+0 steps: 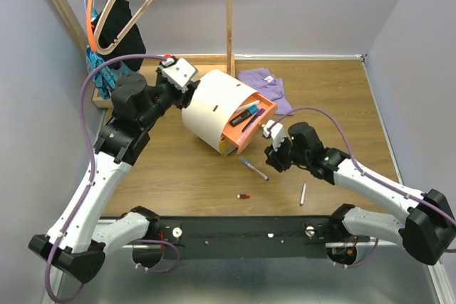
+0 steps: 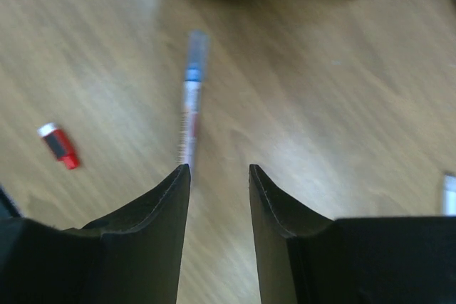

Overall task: Sort the stationery into containers
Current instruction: Pick up the pen from the center of the board.

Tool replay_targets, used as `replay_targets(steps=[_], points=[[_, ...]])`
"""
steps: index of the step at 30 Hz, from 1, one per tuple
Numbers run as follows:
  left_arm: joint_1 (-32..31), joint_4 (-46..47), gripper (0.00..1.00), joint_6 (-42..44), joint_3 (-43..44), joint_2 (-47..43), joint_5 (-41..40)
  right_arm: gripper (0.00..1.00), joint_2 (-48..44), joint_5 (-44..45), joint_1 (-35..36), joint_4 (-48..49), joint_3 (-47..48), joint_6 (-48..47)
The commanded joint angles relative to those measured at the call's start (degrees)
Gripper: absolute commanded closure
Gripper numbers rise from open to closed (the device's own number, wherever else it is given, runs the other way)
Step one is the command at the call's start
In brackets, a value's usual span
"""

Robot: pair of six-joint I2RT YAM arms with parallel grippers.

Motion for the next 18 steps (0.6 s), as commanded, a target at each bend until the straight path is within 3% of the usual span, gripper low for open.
replay_targets(steps=[1,8,14,18], points=[[4.2,2.0,0.4,-1.3,-2.2,-3.4,-2.5,0.53,-0.1,2.3,8.3,10.8,-5.6,4.5],[7.9,4.0,0.38,-3.1,-5.2,-6.3,-2.8,0.52,1.7,9.7,9.7,12.9,-5.3,4.8],[10.0,5.0,0.38,-4.4,-7.0,-7.4,-2.6,0.53,3.7,9.3,10.3,10.6,-4.1,4.6],[11.2,5.5,0.38,-5.1,-7.8,-8.2,-2.6,0.53,3.2,18.0,13.2,9.5,-5.9,3.5]])
